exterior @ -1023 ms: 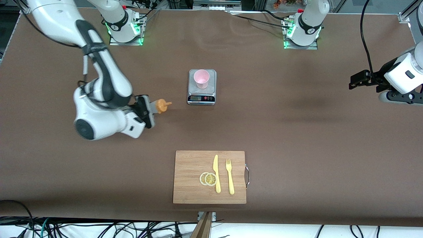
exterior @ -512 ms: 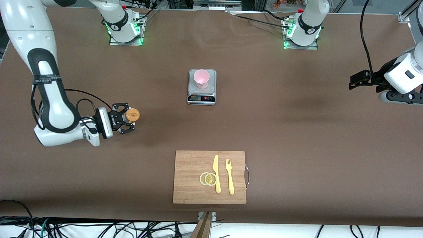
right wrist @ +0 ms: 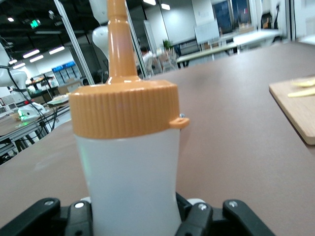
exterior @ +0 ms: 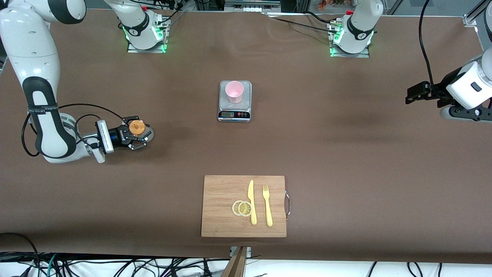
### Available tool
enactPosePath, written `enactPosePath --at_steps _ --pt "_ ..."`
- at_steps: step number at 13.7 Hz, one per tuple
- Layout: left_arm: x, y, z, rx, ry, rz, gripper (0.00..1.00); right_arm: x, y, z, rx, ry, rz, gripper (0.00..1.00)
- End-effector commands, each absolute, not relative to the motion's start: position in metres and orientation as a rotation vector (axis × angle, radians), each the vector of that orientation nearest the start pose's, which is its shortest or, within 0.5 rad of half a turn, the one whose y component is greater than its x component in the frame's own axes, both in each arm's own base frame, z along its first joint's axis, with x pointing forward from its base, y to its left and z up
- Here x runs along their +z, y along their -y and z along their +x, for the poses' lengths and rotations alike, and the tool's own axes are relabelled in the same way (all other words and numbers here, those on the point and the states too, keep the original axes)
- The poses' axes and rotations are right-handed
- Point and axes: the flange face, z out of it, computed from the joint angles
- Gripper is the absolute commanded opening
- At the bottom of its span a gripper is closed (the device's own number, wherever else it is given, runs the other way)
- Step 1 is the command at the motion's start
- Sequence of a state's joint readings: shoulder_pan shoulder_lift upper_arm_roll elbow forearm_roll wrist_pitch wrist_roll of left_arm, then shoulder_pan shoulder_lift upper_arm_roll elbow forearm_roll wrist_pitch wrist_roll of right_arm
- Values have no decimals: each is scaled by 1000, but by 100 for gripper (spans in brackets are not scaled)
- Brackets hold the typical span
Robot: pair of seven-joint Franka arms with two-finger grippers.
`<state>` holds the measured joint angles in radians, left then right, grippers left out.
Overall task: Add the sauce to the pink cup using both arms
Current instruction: 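Carry the bottle back and lower it to the table with the right gripper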
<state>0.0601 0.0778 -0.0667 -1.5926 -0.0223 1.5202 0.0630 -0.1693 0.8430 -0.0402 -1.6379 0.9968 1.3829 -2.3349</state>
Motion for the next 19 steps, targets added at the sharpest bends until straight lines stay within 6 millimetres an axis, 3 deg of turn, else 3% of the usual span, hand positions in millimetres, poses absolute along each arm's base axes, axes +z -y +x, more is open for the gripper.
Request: enactPosePath --at_steps 1,5,6,7,9,16,18,19 --pt "570 4 572 236 -145 -3140 100 120 27 581 -741 1343 -1157 0" --pt "570 5 572 236 -147 -3140 100 102 30 574 -755 1337 -1142 4" --pt "570 5 572 236 -147 -3140 100 101 31 574 -753 1333 -1143 35" --pt "570 5 572 236 -147 -3140 100 100 33 573 -745 1328 -1149 99" --pt "570 6 572 236 -150 -3140 100 102 35 574 -730 1335 -1151 100" --pt "570 8 572 236 -155 -3139 100 123 90 577 -546 1473 -1225 100" --pt "570 8 572 236 -155 -3139 100 144 100 580 -471 1503 -1276 100" --pt "570 7 572 236 -152 -3139 100 165 105 584 -418 1522 -1323 100"
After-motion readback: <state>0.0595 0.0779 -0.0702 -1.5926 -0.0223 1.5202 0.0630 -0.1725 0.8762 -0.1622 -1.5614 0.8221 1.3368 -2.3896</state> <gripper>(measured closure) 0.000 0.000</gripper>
